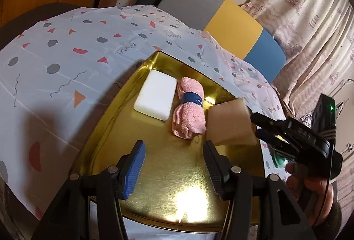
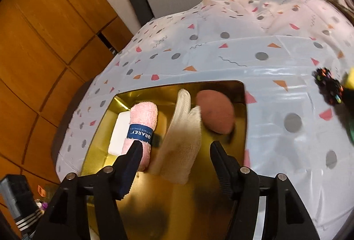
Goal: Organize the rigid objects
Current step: 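Lower the towel and cloth into the tin and open both tools, then move the right tool toward the black scrunchie while the left tool withdraws from the tin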
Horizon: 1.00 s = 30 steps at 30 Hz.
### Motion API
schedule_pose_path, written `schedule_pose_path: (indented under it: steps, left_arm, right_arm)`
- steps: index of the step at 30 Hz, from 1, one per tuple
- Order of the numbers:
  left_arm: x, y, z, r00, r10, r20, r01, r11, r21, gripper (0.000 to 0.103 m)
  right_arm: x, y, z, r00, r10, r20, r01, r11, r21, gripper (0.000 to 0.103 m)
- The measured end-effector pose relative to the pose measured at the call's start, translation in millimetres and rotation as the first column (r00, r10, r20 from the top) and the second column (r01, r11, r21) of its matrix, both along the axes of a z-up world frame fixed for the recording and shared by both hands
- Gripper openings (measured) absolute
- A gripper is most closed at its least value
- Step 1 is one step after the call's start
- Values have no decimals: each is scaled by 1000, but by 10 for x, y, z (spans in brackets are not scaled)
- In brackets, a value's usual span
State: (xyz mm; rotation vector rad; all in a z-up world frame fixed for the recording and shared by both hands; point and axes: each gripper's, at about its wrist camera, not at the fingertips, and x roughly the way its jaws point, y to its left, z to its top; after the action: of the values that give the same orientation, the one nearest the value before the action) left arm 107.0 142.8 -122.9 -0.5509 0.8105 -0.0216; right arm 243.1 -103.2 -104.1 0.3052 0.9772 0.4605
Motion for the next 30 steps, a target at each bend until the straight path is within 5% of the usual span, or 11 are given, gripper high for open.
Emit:
schedule_pose_path:
  steps: [18,30]
  left_arm:
    - [-44,-461,89,993,-119,0,118,992,39,55]
    - [-139,-1206,160,947,-322,4,319,939,126,55]
  right_arm:
    - [-585,-730,215,988,-143,62,141,989,47,65]
    - [-984,-1383,-153,971,-238,28,239,969,-69,69]
